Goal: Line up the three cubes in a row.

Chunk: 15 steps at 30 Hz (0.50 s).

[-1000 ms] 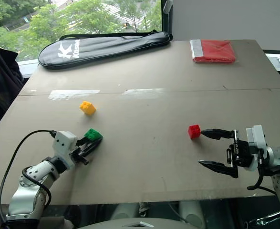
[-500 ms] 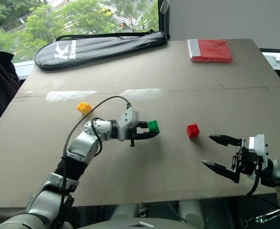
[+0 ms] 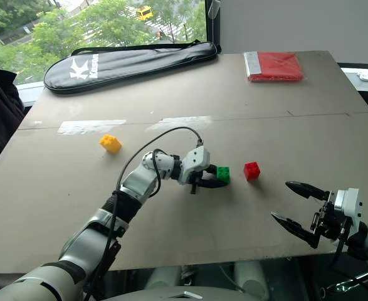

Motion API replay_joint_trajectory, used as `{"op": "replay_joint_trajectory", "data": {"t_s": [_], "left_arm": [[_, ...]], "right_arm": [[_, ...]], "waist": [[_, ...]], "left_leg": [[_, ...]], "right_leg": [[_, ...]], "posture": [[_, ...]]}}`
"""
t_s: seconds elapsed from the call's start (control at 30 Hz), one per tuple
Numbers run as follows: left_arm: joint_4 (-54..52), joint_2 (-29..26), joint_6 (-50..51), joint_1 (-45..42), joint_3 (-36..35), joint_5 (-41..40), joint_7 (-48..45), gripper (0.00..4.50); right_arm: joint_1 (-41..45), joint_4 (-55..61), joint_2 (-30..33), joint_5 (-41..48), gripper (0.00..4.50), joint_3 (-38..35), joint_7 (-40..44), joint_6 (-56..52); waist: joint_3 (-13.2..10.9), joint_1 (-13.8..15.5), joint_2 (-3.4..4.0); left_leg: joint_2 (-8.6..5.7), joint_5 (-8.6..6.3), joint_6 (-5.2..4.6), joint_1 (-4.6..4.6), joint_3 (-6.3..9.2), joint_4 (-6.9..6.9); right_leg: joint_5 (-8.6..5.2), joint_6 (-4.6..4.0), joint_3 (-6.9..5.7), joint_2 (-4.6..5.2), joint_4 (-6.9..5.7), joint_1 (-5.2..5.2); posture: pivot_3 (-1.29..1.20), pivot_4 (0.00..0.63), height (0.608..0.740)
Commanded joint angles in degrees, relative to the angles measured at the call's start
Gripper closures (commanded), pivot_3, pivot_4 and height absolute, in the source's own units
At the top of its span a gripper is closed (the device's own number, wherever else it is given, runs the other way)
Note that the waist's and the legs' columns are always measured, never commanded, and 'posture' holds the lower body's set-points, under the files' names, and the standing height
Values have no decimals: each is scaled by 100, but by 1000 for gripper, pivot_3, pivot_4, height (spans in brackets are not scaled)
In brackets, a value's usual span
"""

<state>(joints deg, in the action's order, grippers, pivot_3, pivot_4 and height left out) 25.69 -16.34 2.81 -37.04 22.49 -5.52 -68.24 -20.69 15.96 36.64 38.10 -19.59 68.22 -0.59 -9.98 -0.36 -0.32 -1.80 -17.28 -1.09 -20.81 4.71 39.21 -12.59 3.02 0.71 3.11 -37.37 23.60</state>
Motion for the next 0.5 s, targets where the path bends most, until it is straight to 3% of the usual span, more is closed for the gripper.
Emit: {"op": "replay_joint_trajectory", "data": {"t_s": [0.03,0.5], "left_arm": [[76,88,-143,-66,28,159,75,3196],[373,104,-477,-109,22,549,349,3196]], "right_arm": [[-24,63,-24,-27,0,-197,-39,152],[180,-49,-52,-157,0,-78,-176,154]], "waist": [[0,3,0],[0,8,0]], "left_leg": [[0,0,0,1,0,1],[-1,1,0,8,-1,10]], "right_leg": [[0,0,0,0,-2,0],[-10,16,4,0,-25,0]], "posture": [[0,150,701],[0,150,701]]}}
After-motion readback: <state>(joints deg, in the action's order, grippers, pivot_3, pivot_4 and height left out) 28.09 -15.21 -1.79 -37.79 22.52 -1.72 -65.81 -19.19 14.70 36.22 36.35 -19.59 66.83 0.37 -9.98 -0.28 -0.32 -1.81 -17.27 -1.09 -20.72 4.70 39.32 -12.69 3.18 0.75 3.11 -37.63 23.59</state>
